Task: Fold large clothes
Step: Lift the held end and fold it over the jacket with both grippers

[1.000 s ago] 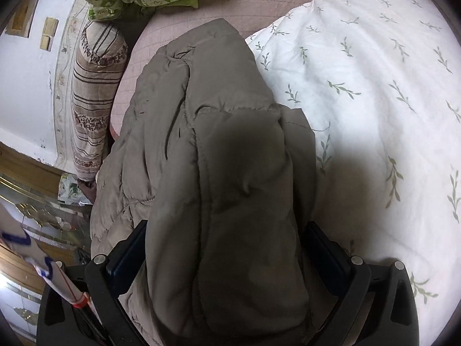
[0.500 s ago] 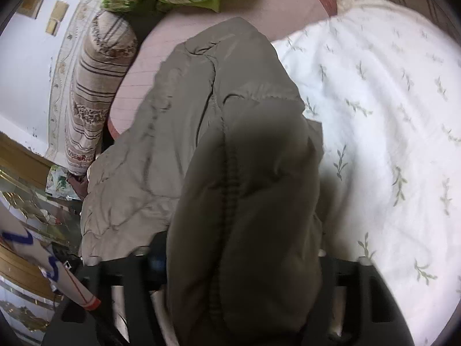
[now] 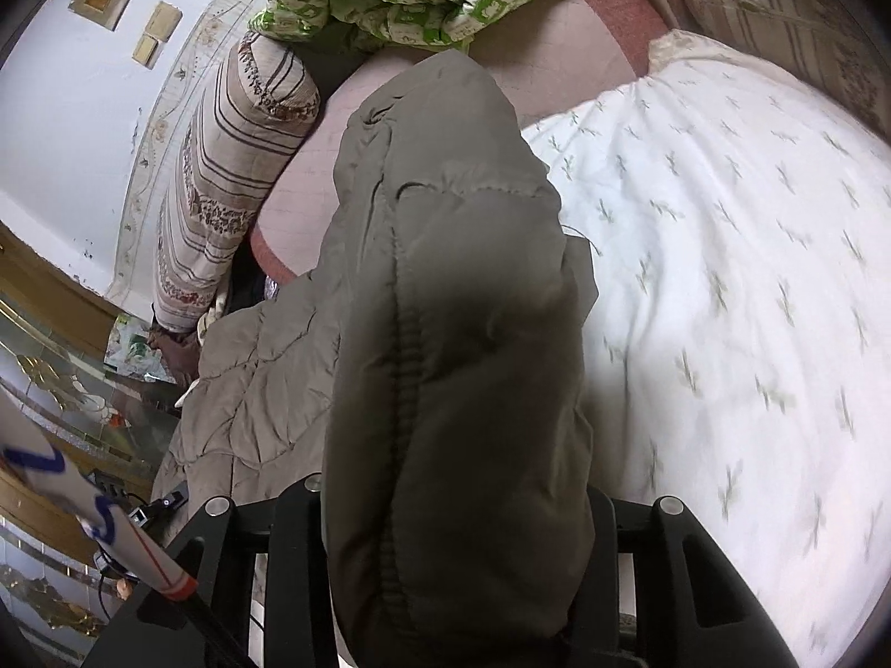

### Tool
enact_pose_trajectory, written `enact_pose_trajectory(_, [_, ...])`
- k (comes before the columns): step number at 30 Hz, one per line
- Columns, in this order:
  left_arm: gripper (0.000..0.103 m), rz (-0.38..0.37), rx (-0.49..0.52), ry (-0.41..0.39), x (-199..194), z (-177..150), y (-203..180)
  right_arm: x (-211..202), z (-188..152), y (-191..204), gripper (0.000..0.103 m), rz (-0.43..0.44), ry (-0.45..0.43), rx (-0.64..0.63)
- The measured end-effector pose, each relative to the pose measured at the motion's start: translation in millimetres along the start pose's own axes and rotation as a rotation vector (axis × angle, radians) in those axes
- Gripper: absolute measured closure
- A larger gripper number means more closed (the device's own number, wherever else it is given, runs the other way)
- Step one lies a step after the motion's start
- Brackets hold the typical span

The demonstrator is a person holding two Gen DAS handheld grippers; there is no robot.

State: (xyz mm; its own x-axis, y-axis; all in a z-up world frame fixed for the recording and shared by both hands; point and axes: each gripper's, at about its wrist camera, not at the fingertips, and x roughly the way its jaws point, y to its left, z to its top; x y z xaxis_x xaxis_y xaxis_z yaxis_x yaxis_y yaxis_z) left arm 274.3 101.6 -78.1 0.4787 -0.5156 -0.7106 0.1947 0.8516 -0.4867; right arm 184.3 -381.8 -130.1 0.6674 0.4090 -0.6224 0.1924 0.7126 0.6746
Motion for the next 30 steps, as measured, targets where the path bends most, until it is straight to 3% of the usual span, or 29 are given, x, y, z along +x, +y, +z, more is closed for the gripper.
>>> enact_pose_trajectory(6, [0.055,0.053,-0.021,0.011,-4.0,-17.8,3.7,-7.9,-20.5,-7.6,0.058,-0.032,-0.002,0.030])
enact_pose_trajectory(10, [0.049,0.140,-0.045,0.011,-4.0,-21.3,4.9,-4.7,-21.8,-23.9,0.036,-0.114,-0.025,0.101])
enact_pose_trajectory(18, [0.046,0.102,-0.082,0.017,-31.6,-39.6,11.6,-43.7,-33.4,-35.8,0.029,-0.128,-0.103,0.169])
enact_pose_trajectory(20, [0.046,0.077,-0.112,0.021,-34.5,-41.2,19.6,-61.5,-36.3,-30.5,0.021,-0.199,-0.169,0.140])
enact_pose_trajectory(24, [0.046,0.050,-0.188,0.011,-39.9,-39.0,34.5,-94.9,-48.9,-7.7,0.020,-0.326,-0.291,0.039])
enact_pose_trajectory(28, [0.046,0.100,-0.157,-0.015,-48.9,-40.0,28.2,-109.3,-69.5,24.4,0.020,-0.366,-0.348,-0.094])
enact_pose_trajectory(30, [0.046,0.171,-0.128,-0.054,-58.0,-37.0,24.6,-105.7,-80.2,41.4,0.021,-0.370,-0.357,-0.156])
